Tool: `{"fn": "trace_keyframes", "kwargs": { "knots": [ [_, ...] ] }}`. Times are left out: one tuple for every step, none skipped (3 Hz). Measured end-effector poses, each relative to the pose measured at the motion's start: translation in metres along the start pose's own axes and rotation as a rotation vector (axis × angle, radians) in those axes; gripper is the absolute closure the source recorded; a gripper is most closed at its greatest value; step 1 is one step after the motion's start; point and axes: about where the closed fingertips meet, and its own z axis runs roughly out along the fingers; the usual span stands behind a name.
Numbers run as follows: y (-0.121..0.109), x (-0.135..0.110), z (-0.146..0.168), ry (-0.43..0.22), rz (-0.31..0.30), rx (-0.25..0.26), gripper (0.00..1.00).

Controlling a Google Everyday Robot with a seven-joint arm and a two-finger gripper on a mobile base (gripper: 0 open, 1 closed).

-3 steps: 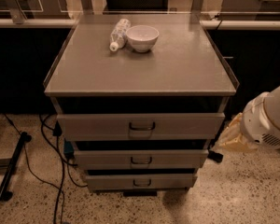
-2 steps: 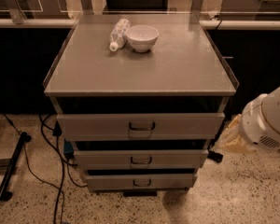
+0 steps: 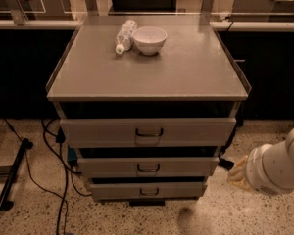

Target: Open bottom drawer

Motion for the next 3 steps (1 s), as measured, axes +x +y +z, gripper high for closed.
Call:
{"fn": "trace_keyframes", "kwargs": {
  "knots": [
    [0.0, 0.016, 0.044, -0.055, 0.03, 0.026, 1.0],
    [-0.004, 0.028, 0.109, -0.164, 0.075, 0.007, 1.0],
    [0.007, 0.031, 0.124, -0.162, 0.082, -0.031, 1.0]
  ]
}}
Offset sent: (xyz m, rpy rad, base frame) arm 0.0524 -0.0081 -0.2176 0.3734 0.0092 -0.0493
